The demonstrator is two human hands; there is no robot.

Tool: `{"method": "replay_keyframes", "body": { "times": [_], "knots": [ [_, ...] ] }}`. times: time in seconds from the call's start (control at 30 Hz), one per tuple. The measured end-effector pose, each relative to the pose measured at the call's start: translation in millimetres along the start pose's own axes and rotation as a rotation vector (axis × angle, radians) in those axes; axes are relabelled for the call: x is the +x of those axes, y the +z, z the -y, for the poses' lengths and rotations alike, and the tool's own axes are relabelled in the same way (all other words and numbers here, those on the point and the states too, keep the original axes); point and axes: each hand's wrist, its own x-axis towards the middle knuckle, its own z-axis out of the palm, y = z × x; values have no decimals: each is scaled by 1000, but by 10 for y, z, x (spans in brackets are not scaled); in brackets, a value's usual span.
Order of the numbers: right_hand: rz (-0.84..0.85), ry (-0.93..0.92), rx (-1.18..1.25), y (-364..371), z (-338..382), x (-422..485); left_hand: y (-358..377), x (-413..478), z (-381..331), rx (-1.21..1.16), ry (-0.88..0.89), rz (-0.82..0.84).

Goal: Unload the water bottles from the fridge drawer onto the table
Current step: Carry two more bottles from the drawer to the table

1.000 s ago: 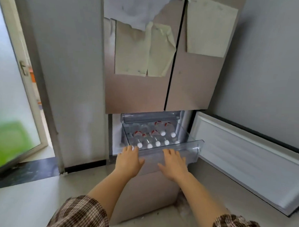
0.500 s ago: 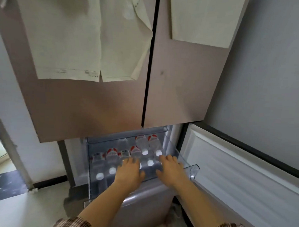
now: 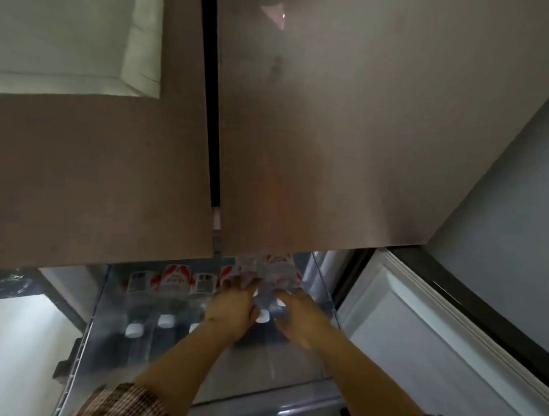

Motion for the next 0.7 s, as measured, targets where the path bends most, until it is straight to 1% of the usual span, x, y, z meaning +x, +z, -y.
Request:
{"method": "replay_keyframes", "body": {
  "times": [0.13, 0.23, 0.3, 0.43, 0.53, 0.6, 0.7],
  "knots": [
    [-6, -27, 68, 13, -58, 153, 38, 157, -18, -115, -24, 8],
    [-30, -46, 99, -9, -63, 183, 75, 176, -32, -130, -20, -47],
    [-41, -62, 102, -38, -55, 169, 90, 111, -29, -91, -7, -85],
    [-46, -122, 22, -89, -21, 54, 25, -171, 34, 90, -12, -124],
    [-48, -190, -41, -120, 13, -87, -81, -447, 80, 123, 58, -205],
    [-88, -254, -102, -149, 58, -196, -191, -627, 89, 108, 123, -200],
    [-148, -318, -172, -209, 166, -366, -290, -772, 138, 136, 152, -275]
  ]
}}
